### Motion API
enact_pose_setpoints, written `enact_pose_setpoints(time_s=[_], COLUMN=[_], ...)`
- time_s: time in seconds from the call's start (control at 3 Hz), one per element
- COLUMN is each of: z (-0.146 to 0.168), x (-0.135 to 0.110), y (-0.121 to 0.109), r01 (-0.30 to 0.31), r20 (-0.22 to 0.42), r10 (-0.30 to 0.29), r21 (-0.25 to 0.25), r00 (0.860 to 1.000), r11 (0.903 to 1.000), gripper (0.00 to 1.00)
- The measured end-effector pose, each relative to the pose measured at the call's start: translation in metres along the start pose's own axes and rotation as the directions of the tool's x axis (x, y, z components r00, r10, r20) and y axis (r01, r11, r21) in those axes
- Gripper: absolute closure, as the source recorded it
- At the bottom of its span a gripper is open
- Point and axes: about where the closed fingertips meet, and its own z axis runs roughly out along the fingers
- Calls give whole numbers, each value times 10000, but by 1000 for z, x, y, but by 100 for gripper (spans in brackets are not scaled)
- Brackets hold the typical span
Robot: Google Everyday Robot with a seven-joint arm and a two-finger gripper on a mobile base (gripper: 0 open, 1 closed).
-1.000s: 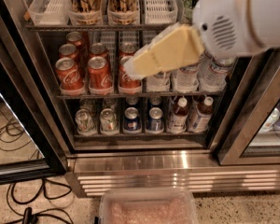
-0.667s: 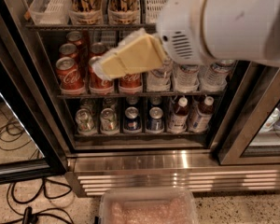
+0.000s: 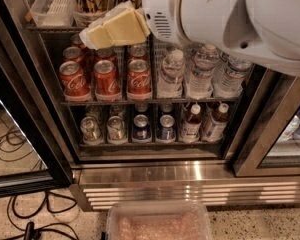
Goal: Pick orange can from top shelf of fridge
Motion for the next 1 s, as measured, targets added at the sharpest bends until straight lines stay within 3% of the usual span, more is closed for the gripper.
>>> enact_pose_setpoints(time_s=[0.33, 0.67, 1.0], z=[5, 1, 2], x=[50, 79, 77], y=[-28, -43, -42], r01=[-1114, -2231, -2587], r20=[-461, -720, -669], r10=[1138, 2322, 2676], r21=[525, 1159, 1176], r00=[9924, 9700, 9612], r11=[9924, 9679, 9588], gripper=[0, 0, 0])
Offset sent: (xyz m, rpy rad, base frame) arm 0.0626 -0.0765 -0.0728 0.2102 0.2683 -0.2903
